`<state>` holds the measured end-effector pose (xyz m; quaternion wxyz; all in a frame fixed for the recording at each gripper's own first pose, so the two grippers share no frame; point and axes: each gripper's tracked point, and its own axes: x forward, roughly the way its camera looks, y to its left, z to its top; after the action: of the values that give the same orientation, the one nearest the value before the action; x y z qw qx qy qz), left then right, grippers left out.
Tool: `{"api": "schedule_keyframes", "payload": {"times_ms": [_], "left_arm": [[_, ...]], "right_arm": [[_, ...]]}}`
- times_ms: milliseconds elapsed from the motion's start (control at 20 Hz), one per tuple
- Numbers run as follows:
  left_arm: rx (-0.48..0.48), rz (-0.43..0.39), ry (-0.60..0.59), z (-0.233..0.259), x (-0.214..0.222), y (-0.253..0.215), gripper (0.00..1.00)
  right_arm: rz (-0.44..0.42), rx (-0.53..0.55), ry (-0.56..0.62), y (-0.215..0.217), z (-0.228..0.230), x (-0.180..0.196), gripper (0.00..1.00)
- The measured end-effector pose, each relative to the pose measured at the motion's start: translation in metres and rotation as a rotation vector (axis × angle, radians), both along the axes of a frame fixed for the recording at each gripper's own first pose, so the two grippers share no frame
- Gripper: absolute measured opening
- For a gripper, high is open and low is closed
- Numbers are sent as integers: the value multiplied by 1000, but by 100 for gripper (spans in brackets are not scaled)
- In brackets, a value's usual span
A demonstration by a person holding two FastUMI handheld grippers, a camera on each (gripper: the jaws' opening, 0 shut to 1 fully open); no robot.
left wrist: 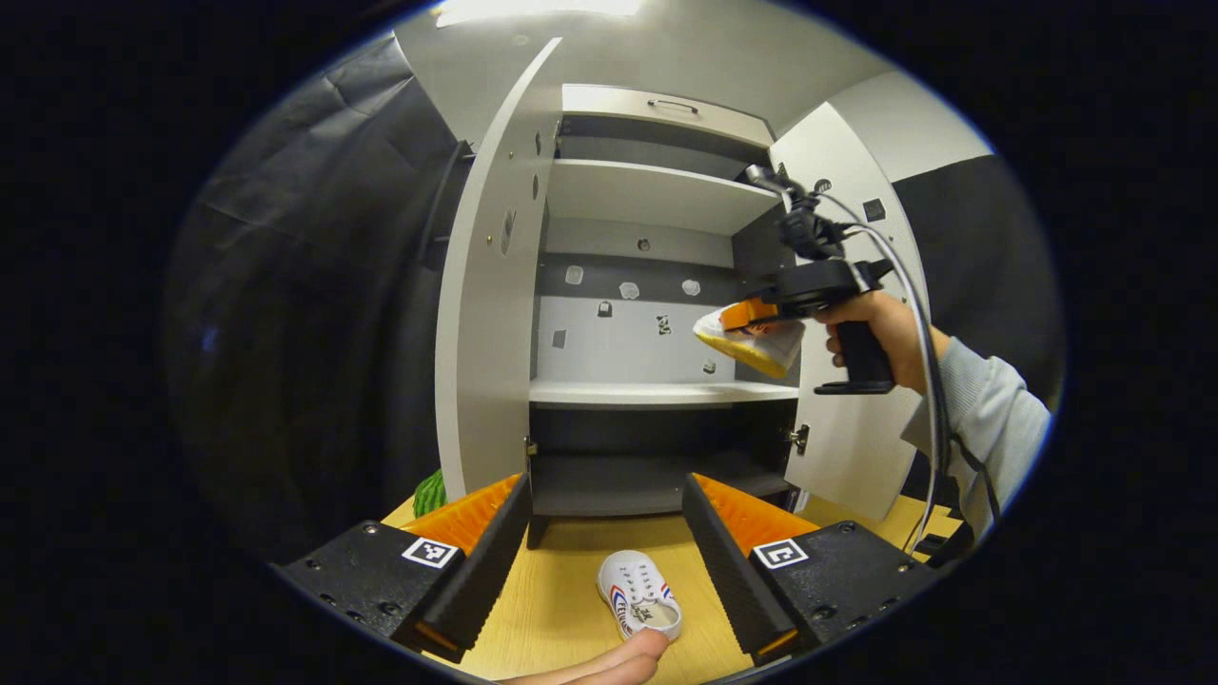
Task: Grab one shoe with the right hand and put it into the shoe cabinet, grab the other shoe with the left hand and put it into the shoe cabinet; then close the right door with the right hand and the left door with the left hand.
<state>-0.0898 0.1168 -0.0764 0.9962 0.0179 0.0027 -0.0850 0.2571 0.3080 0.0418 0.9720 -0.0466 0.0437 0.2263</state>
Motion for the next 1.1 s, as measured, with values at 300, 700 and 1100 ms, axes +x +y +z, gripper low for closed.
{"api": "schedule_keyframes", "payload": {"times_ms": [300, 700, 1100], "left_arm": [[24, -17, -12, 0, 3, -1, 97], [13, -15, 40, -15, 14, 3, 97], [21, -8, 54, -17, 13, 5, 97]], "right_arm": [[-125, -81, 66, -3, -27, 89, 1], [-118, -139, 24, 8, -39, 132, 1], [-229, -151, -6, -7, -39, 141, 93]]}}
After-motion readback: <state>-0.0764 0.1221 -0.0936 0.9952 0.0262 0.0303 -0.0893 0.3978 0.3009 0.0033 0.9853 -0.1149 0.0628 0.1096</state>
